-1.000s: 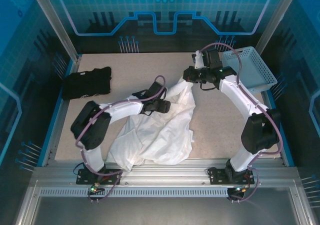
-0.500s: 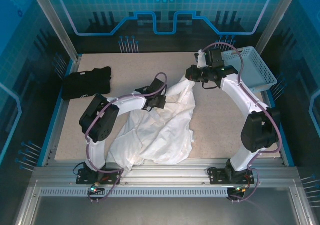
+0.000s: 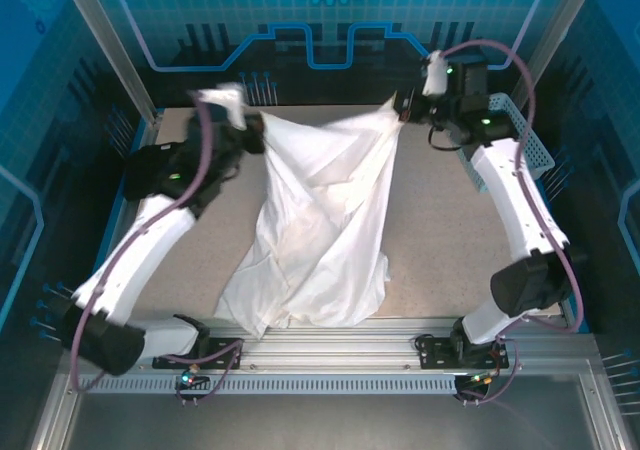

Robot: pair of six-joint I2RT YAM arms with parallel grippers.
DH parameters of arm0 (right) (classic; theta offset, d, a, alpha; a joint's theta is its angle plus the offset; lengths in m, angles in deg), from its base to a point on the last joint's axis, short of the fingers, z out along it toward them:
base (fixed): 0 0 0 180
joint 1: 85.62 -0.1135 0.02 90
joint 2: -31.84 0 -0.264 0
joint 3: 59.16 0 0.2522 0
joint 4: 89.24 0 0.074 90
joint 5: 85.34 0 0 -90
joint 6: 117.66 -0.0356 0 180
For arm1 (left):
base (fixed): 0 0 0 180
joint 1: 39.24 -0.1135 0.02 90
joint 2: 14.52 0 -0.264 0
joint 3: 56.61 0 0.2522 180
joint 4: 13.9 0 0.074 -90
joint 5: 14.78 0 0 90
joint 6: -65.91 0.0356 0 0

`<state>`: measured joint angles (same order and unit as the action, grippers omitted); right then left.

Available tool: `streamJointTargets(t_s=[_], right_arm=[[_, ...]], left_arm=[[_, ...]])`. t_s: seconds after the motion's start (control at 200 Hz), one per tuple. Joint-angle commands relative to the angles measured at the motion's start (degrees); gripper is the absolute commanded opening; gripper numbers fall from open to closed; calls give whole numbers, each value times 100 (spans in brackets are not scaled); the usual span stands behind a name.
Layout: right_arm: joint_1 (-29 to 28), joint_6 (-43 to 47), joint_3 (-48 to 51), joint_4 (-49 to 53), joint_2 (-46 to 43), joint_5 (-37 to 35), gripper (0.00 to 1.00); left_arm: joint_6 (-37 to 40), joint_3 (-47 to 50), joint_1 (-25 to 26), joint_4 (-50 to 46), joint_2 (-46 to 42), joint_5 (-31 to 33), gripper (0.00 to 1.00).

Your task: Fold the inside-out t-shirt

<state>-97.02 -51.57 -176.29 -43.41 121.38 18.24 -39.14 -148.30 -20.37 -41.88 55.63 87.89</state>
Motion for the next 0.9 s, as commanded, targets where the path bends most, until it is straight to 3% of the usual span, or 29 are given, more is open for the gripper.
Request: streamJointTargets(t_s=[0.0, 0.145, 0.255, 0.51, 0.58, 0.71, 0.895], right_arm=[[70, 288, -878, -262, -509, -418, 0], [63, 309, -1654, -272, -528, -315, 0], [-28, 336, -1538, -342, -691, -51, 0], [-699, 234, 752, -84, -1235, 187, 0], [-936, 70, 1465, -82, -1176, 121, 4], [-1205, -261, 2163, -252, -328, 275, 8], [-1338, 95, 1446, 206, 1666, 566, 17]], left_arm=[[-190, -533, -378, 73, -526, 316, 0], [25, -1398, -670, -141, -664, 611, 0], [92, -1364, -668, -201, -853, 529, 0], [-264, 358, -669, -873, -1653, 119, 0], [-359, 933, -667, -1030, -1771, 6, 0], [-656, 1892, -674, -1145, -1761, 59, 0], [-846, 2790, -700, -928, -1490, 184, 0]])
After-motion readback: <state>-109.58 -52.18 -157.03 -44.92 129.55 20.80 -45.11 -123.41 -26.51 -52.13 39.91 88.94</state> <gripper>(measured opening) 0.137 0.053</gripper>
